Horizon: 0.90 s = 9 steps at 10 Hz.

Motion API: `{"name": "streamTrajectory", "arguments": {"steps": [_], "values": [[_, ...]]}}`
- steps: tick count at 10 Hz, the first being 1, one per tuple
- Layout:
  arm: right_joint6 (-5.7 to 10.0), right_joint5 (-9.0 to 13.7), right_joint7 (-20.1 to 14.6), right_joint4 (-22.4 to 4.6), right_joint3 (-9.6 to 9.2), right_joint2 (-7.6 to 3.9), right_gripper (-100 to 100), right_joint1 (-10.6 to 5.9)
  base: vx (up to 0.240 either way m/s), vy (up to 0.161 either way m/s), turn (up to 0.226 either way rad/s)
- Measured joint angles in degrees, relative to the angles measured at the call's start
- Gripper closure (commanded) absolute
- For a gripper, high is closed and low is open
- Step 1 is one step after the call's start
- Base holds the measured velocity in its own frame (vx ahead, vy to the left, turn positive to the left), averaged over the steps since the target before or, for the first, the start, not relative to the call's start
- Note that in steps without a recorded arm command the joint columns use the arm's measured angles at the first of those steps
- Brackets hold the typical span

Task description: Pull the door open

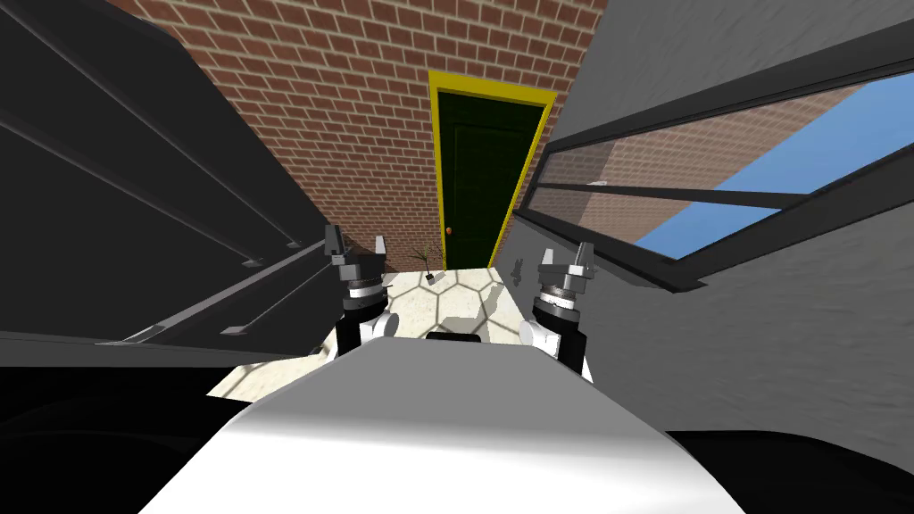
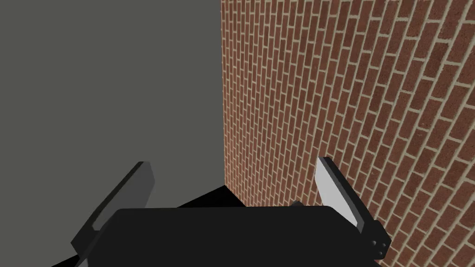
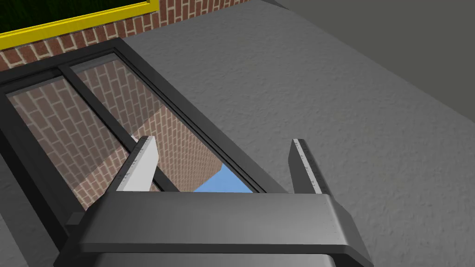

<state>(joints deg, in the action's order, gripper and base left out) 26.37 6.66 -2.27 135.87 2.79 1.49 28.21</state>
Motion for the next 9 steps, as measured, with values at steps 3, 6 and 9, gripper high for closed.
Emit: {"name": "streamTrajectory", "arguments": {"steps": [3,6,9], "values": [[0.69,1.4,-1.8,-3.1,0.3,-0.9,-100,-1.28,0.055,-0.011,0.101],[1.72,3.1,-4.0,-6.7,0.43,-1.78,-100,-2.48,0.073,0.001,0.116],[2.95,4.5,-6.1,-10.5,0.33,-2.39,-100,-3.76,0.086,-0.005,0.116]]}}
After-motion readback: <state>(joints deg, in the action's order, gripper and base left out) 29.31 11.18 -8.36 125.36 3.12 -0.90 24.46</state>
